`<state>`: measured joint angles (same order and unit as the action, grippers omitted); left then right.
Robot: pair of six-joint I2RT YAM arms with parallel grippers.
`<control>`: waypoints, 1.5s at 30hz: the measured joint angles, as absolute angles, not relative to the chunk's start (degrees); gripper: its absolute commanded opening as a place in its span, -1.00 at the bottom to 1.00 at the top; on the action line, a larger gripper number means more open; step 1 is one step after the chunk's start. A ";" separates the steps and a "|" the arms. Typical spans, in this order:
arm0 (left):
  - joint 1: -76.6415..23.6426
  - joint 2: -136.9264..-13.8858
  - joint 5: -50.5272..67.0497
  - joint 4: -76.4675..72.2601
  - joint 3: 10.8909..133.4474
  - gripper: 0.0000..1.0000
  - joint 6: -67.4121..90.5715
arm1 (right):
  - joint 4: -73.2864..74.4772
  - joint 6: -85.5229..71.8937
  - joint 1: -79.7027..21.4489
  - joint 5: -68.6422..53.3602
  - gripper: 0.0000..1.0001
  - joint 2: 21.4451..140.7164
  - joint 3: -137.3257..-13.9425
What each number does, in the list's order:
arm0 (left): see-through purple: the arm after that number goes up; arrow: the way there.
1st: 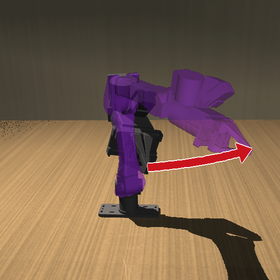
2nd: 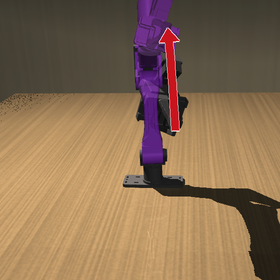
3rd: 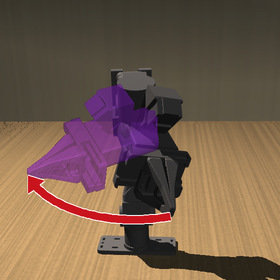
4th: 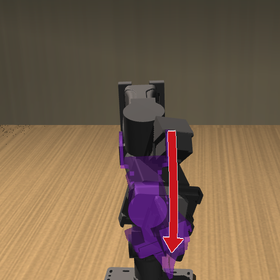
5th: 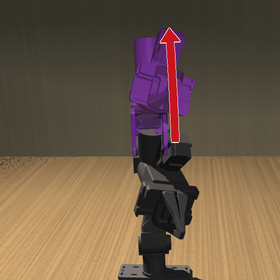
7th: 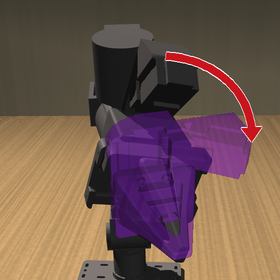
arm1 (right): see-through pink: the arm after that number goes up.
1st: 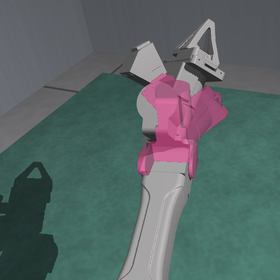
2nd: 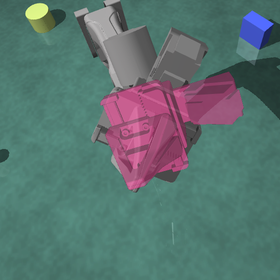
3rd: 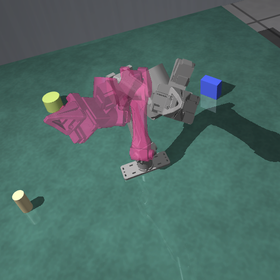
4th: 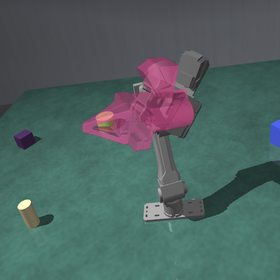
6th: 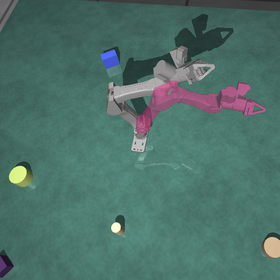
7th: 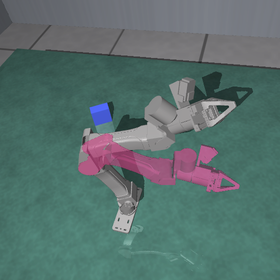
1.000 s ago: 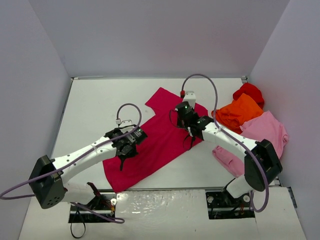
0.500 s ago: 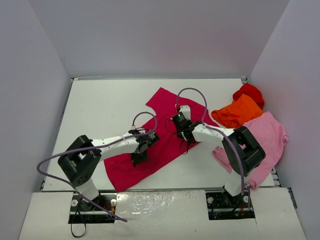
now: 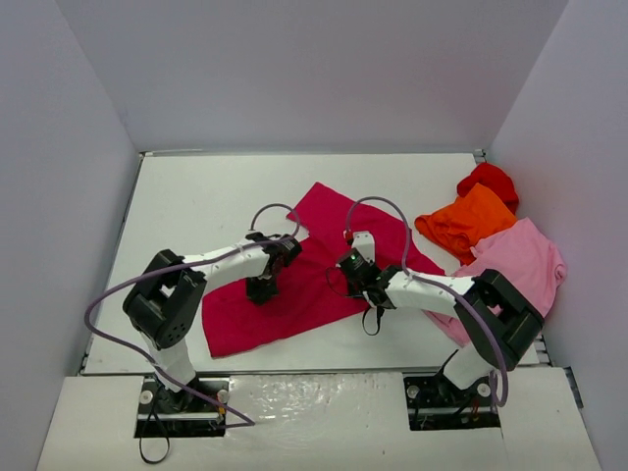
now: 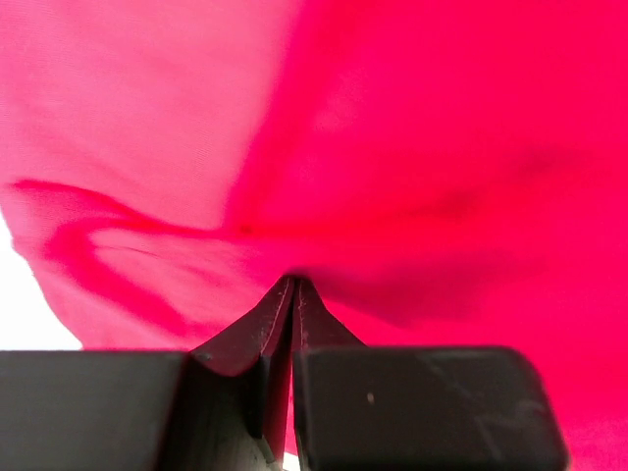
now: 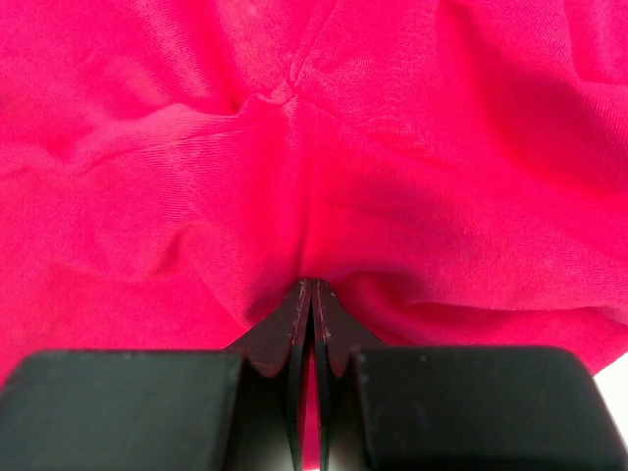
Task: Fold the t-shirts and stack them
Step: Fold the flattened tshirt in 1/3 of the way
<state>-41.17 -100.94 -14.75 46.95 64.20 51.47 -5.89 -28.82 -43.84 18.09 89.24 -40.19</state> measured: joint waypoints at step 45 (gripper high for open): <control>-39.76 -84.43 -10.95 49.04 52.10 -1.00 51.78 | -6.58 -20.81 -34.24 21.42 -1.00 126.58 -86.65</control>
